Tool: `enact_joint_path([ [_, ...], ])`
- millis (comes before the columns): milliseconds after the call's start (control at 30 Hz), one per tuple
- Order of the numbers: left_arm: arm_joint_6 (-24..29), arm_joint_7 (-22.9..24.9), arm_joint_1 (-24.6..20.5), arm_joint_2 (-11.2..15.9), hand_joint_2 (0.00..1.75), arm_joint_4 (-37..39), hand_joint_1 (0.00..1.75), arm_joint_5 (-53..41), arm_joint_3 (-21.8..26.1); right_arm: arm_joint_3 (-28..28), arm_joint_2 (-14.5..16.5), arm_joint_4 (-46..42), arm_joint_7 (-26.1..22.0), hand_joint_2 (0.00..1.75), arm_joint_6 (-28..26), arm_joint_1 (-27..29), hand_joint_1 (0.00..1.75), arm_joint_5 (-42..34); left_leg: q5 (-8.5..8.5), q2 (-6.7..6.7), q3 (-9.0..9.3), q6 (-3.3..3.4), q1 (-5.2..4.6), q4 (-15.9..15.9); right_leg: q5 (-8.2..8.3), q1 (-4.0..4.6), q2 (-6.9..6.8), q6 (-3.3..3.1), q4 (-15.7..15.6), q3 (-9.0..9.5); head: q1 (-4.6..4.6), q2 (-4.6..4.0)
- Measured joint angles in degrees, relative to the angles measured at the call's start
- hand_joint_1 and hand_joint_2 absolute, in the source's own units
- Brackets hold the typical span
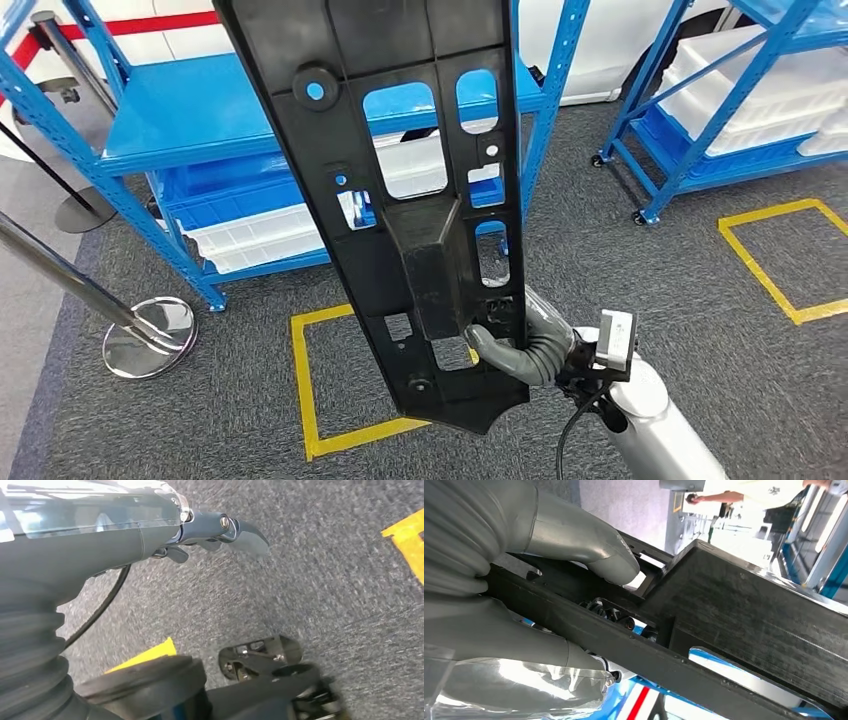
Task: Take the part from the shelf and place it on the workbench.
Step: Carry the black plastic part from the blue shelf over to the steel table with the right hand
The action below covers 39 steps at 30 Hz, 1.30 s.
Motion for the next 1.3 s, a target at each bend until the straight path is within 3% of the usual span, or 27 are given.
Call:
enact_joint_path([
  [67,0.1,0.0,0.0,0.0,1.75,0.0,0.00,0.2,0.0,-0.1,0.0,-0.1,0.0,1.75,0.0,0.0,1.75,0.0,3.71,-2.65,3.92,0.70,0.05,-7.9,0.33,0.00,1.33,0.36,0.1,-0.19,0.01,0.01],
  [100,0.1,-0.1,0.0,0.0,1.75,0.0,0.00,0.2,0.0,-0.1,0.0,-0.1,-0.1,1.75,-0.1,0.0,1.75,0.1,4.75,-4.15,5.33,0.95,0.09,-11.0,0.54,-0.04,1.97,0.65,0.1,-0.38,0.00,0.01],
  [133,0.2,-0.1,0.0,0.0,1.75,0.0,0.00,0.2,0.0,-0.3,0.0,-0.2,-0.2,1.75,-0.4,-0.1,1.75,0.3,5.11,-5.27,6.01,1.13,0.07,-12.7,0.80,-0.14,2.56,1.02,0.2,-0.65,0.01,0.01],
  [167,0.2,-0.1,0.1,0.0,1.75,0.0,0.00,0.2,0.0,-0.5,0.0,-0.2,-0.4,1.75,-0.8,0.0,1.75,0.7,5.04,-5.58,6.14,1.24,0.02,-13.2,1.10,-0.24,3.20,1.48,0.1,-0.91,0.01,0.01],
  [233,0.2,0.0,0.2,0.0,1.75,0.0,0.00,0.0,0.0,-1.3,0.0,-0.7,-0.9,1.75,-1.8,0.5,1.75,1.7,5.60,-4.27,6.19,1.59,0.07,-13.7,1.54,-0.40,4.09,2.34,0.0,-1.36,0.01,0.01],
  [267,0.2,0.0,0.2,0.0,1.75,0.0,0.00,-0.1,0.0,-1.8,0.1,-1.0,-1.3,1.75,-2.3,0.9,1.75,2.3,5.99,-3.58,6.20,1.89,0.21,-14.0,1.10,-0.33,3.54,2.63,0.5,-1.71,0.02,0.01],
  [333,0.1,0.2,0.4,-0.2,1.75,0.0,0.00,-0.3,0.0,-2.9,0.2,-2.0,-2.0,1.75,-3.1,1.6,1.75,3.4,6.63,-1.94,6.01,2.35,0.40,-14.6,-2.01,-0.24,0.97,2.92,4.8,-3.66,0.04,0.01],
  [400,0.0,0.5,0.9,-0.2,1.75,0.0,0.00,-0.6,-0.1,-4.0,0.3,-3.1,-2.5,1.75,-3.6,2.8,1.75,4.3,6.77,-0.34,5.67,2.53,0.28,-14.5,-5.91,-0.27,-1.01,3.22,12.0,-6.45,0.05,0.01],
  [433,-0.1,0.6,1.1,-0.2,1.75,0.0,0.00,-0.8,-0.1,-4.5,0.3,-3.5,-2.7,1.75,-3.8,3.6,1.75,4.7,6.77,0.47,5.54,2.53,0.24,-14.5,-6.76,-0.35,-1.38,3.35,14.4,-7.16,0.04,0.01],
  [467,-0.2,0.7,1.3,-0.2,1.75,0.0,0.00,-1.0,-0.2,-4.9,0.3,-3.9,-2.8,1.75,-3.8,4.3,1.75,5.0,6.75,1.28,5.42,2.50,0.23,-14.4,-6.60,-0.43,-1.62,3.45,14.9,-6.94,0.05,0.01],
  [533,-0.4,0.9,1.3,-0.3,1.75,0.0,0.00,-1.3,-0.3,-5.6,0.3,-4.7,-3.1,1.75,-4.0,5.2,1.75,5.4,6.60,2.74,5.27,2.30,0.22,-14.1,-3.86,-0.56,-2.65,3.46,9.7,-3.37,0.05,0.01],
  [600,-0.5,1.1,1.2,-0.4,1.75,0.0,0.00,-1.5,-0.7,-6.3,0.4,-5.9,-3.5,1.75,-4.1,6.2,1.75,5.8,6.31,3.87,5.16,1.84,0.06,-13.7,-2.05,-0.21,-4.87,2.98,2.7,0.71,0.05,0.01],
  [667,-0.6,1.2,1.2,-0.4,1.75,0.0,0.00,-1.7,-1.1,-6.9,0.4,-7.1,-3.7,1.75,-4.2,7.1,1.75,6.1,6.11,4.82,5.09,1.29,-0.21,-13.5,-2.07,0.30,-5.59,2.11,0.1,1.79,0.04,0.01],
  [733,-0.7,1.2,1.1,-0.4,1.75,0.0,0.00,-1.8,-1.1,-7.3,0.4,-7.8,-3.8,1.75,-4.3,8.0,1.75,6.4,5.92,5.54,5.16,0.65,-0.29,-13.4,-1.76,0.31,-4.34,1.29,0.0,1.48,0.04,0.01],
  [800,-1.0,1.2,1.1,-0.4,1.75,0.0,0.00,-2.1,-1.2,-7.5,0.4,-8.5,-3.8,1.75,-4.6,8.8,1.75,6.7,4.40,4.06,4.66,-0.01,-0.09,-11.8,-1.41,0.08,-3.28,0.58,-0.2,1.35,0.04,0.01],
  [867,-1.2,1.3,1.2,-0.4,1.75,0.0,0.00,-2.3,-1.3,-7.8,0.4,-9.4,-4.0,1.75,-5.0,9.8,1.75,7.2,0.77,1.57,2.33,-0.34,0.09,-6.1,-1.15,0.03,-2.31,0.05,-0.3,1.19,0.04,0.01],
  [900,-1.3,1.3,1.3,-0.5,1.75,0.0,0.00,-2.5,-1.4,-7.9,0.4,-9.8,-4.2,1.75,-5.2,10.5,1.75,7.5,-1.11,0.93,0.70,-0.37,0.09,-2.2,-1.07,0.11,-1.76,-0.12,-0.3,1.09,0.03,0.01],
  [933,-1.4,1.3,1.4,-0.5,1.75,0.0,0.00,-2.6,-1.5,-8.0,0.4,-10.1,-4.3,1.75,-5.3,11.3,1.75,7.8,-2.28,0.62,-0.66,-0.35,0.08,1.1,-0.99,0.22,-1.14,-0.23,-0.3,1.01,0.03,0.01],
  [967,-1.5,1.5,1.4,-0.5,1.75,0.0,0.00,-2.8,-1.6,-8.1,0.4,-10.5,-4.5,1.75,-5.4,12.1,1.75,8.2,-2.39,0.46,-1.28,-0.22,0.07,2.7,-0.92,0.34,-0.44,-0.30,-0.3,0.95,0.03,0.01],
  [1000,-1.6,1.6,1.4,-0.4,1.75,0.0,0.00,-2.9,-1.7,-8.3,0.4,-10.9,-4.6,1.75,-5.6,12.9,1.75,8.7,-1.36,0.29,-0.89,0.01,0.04,2.0,-0.87,0.45,0.30,-0.33,-0.2,0.94,0.03,0.01],
  [1033,-1.8,1.9,1.5,-0.4,1.75,0.0,0.00,-3.1,-1.8,-8.4,0.4,-11.5,-4.7,1.75,-5.8,13.7,1.75,9.2,0.54,-0.20,0.45,0.38,-0.02,-0.7,-0.82,0.54,1.06,-0.32,-0.2,0.96,0.03,0.01],
  [1100,-2.1,2.3,1.8,-0.3,1.75,0.0,0.00,-3.2,-2.0,-8.6,0.4,-12.6,-5.0,1.75,-6.0,14.9,1.75,10.0,4.24,-3.04,3.95,1.34,-0.06,-8.3,-0.67,0.58,2.56,-0.15,-0.1,0.91,0.04,0.01],
  [1167,-2.3,2.4,2.2,-0.2,1.75,0.0,0.00,-3.3,-2.3,-8.6,0.4,-13.5,-5.1,1.75,-6.1,15.8,1.75,10.5,5.28,-5.05,5.92,1.75,-0.14,-12.8,-0.30,0.35,4.03,0.41,0.0,0.47,0.04,0.01],
  [1233,-2.4,2.3,2.4,-0.2,1.75,0.0,0.00,-3.4,-2.5,-8.6,0.4,-14.2,-5.1,1.75,-6.1,16.6,1.75,10.7,5.25,-4.20,6.32,1.82,-0.16,-13.8,0.23,0.18,5.45,1.26,-0.2,0.02,0.03,0.01],
  [1267,-2.4,2.3,2.5,-0.3,1.75,0.0,0.00,-3.4,-2.5,-8.7,0.4,-14.5,-5.1,1.75,-6.1,17.1,1.75,10.8,5.58,-3.47,6.45,2.00,-0.05,-14.2,0.22,0.22,5.24,1.59,-0.1,-0.20,0.04,0.01],
  [1300,-2.4,2.3,2.5,-0.3,1.75,0.0,0.00,-3.4,-2.6,-8.8,0.4,-14.8,-5.1,1.75,-6.1,17.3,1.75,10.8,5.93,-2.73,6.57,2.23,0.10,-14.6,-0.41,0.34,4.19,1.86,0.6,-0.64,0.04,0.01],
])
